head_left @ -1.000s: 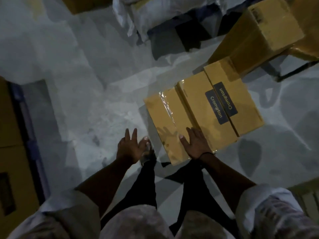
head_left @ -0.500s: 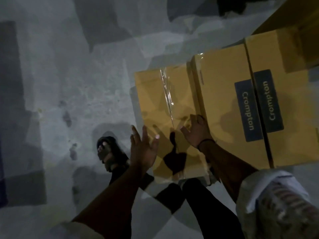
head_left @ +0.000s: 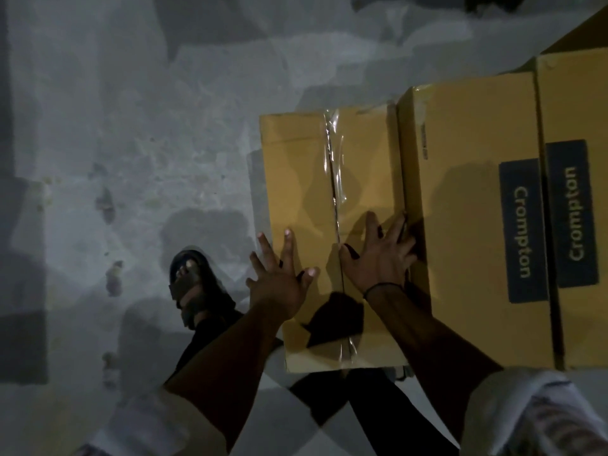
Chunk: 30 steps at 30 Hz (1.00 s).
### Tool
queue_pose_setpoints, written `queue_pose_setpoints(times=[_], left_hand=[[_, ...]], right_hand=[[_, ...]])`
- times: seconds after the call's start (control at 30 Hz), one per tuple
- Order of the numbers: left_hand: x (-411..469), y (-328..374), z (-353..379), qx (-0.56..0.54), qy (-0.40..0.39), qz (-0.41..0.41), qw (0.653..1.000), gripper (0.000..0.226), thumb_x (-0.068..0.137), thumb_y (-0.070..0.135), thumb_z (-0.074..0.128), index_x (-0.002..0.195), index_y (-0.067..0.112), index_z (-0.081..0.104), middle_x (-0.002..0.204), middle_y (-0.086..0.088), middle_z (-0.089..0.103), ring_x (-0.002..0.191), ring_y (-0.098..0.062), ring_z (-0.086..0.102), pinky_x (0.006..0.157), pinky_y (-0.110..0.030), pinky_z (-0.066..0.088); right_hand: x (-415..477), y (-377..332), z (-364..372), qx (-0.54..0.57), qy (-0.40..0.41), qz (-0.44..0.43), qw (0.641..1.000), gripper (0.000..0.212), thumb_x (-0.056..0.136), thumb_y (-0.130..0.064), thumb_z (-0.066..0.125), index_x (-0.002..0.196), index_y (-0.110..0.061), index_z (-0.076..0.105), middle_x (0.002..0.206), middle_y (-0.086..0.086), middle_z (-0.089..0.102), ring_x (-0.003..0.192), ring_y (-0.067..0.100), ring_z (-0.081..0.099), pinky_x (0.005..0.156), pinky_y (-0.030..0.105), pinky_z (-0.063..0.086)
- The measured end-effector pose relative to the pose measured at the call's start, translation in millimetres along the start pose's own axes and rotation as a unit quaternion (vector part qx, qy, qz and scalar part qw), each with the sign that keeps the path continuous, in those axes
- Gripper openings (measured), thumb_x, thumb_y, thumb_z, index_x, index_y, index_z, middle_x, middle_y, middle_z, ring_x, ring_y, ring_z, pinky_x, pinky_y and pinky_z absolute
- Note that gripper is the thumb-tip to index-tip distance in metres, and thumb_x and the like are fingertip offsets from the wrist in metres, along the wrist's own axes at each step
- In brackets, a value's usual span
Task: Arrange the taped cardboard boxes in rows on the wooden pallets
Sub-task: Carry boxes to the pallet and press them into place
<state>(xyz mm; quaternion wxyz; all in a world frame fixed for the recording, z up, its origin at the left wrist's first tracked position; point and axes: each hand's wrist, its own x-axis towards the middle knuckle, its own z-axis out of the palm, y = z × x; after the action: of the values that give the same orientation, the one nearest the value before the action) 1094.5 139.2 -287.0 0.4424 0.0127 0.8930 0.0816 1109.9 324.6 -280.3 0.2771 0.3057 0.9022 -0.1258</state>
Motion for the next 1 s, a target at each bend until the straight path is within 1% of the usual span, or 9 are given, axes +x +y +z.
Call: queue_pose_setpoints(times=[0.2,0.3,0.43,0.53,0.6,0.67,0.83,0.9,1.0], left_hand=[[-1.9,-3.4,2.6,0.019,0.031,0.014,0.999,0.084,0.096,0.076,0.016,0.152,0.038,-0.035,0.162,-0.015,-0.037,0.154,-0.047,0.0,0.113,-0.068,0.032],[0.0,-6.9,3.3,-0.006,0.037,0.027,0.999,0.084,0.095,0.076,0.015,0.153,0.039,-0.032,0.165,-0.014,-0.032,0.154,-0.045,0.006,0.112,-0.066,0.035],[-0.8,-17.4,1.4,-0.165,0.021,0.059,0.984,0.087,0.092,0.077,0.026,0.158,0.043,-0.02,0.169,-0.011,-0.017,0.149,-0.044,0.026,0.114,-0.059,0.037],[2.9,-30.0,-7.6,-0.257,0.049,0.03,0.965,0.086,0.095,0.072,0.04,0.16,0.045,-0.009,0.169,-0.01,-0.001,0.148,-0.041,0.032,0.117,-0.056,0.035],[3.7,-41.0,-20.9,-0.258,0.057,0.028,0.964,0.085,0.094,0.074,0.041,0.158,0.049,-0.009,0.167,-0.008,0.007,0.145,-0.04,0.037,0.116,-0.057,0.037],[-2.2,-51.2,-38.4,-0.24,0.052,0.036,0.969,0.087,0.087,0.083,0.035,0.155,0.055,-0.013,0.167,-0.006,0.008,0.144,-0.041,0.037,0.114,-0.059,0.038],[-50.0,-60.0,-109.3,-0.223,0.098,0.033,0.969,0.093,0.08,0.09,0.026,0.159,0.052,-0.005,0.168,-0.008,0.009,0.146,-0.043,0.032,0.116,-0.056,0.035],[-74.7,-67.5,-153.4,-0.208,0.14,0.026,0.968,0.09,0.084,0.089,0.027,0.159,0.051,-0.005,0.168,-0.007,0.008,0.145,-0.044,0.032,0.115,-0.057,0.034],[-121.3,-86.5,-233.8,-0.202,0.197,-0.001,0.959,0.087,0.09,0.086,0.03,0.157,0.05,-0.013,0.169,-0.009,0.004,0.142,-0.046,0.036,0.113,-0.059,0.035]], right_hand=[[5.1,-10.7,0.3,0.027,0.02,0.03,0.999,0.101,0.083,-0.072,0.058,0.16,-0.04,0.002,0.164,0.025,0.005,0.134,0.053,0.023,0.107,0.066,0.027],[9.8,-12.6,-2.5,0.077,0.03,0.053,0.995,0.101,0.082,-0.068,0.064,0.16,-0.039,0.008,0.161,0.026,0.013,0.134,0.049,0.025,0.109,0.063,0.023],[21.8,-20.2,-11.4,0.083,0.032,0.091,0.992,0.1,0.076,-0.071,0.067,0.157,-0.04,0.018,0.152,0.022,0.019,0.128,0.046,0.031,0.107,0.058,0.027],[20.2,-23.4,-12.0,0.102,0.01,0.053,0.993,0.102,0.075,-0.066,0.074,0.156,-0.04,0.018,0.148,0.02,0.021,0.129,0.044,0.032,0.107,0.056,0.031],[13.7,-28.1,-12.0,0.171,-0.008,0.011,0.985,0.105,0.074,-0.059,0.08,0.158,-0.038,0.019,0.146,0.019,0.02,0.129,0.041,0.035,0.107,0.049,0.038],[2.7,-39.3,-15.9,0.187,-0.009,-0.017,0.982,0.11,0.072,-0.058,0.082,0.159,-0.04,0.017,0.148,0.019,0.017,0.131,0.041,0.035,0.109,0.046,0.04],[-36.8,-96.4,-69.1,0.068,0.023,-0.058,0.996,0.11,0.072,-0.081,0.064,0.159,-0.045,0.007,0.164,0.013,-0.005,0.136,0.044,0.026,0.112,0.058,0.029],[-54.2,-130.2,-107.9,0.037,0.06,-0.102,0.992,0.099,0.075,-0.087,0.053,0.158,-0.045,0.019,0.167,0.006,-0.005,0.134,0.045,0.028,0.109,0.058,0.03],[-87.3,-192.3,-182.6,-0.009,0.103,-0.18,0.978,0.081,0.08,-0.087,0.039,0.15,-0.044,0.042,0.169,-0.003,0.014,0.132,0.047,0.033,0.106,0.057,0.031]])
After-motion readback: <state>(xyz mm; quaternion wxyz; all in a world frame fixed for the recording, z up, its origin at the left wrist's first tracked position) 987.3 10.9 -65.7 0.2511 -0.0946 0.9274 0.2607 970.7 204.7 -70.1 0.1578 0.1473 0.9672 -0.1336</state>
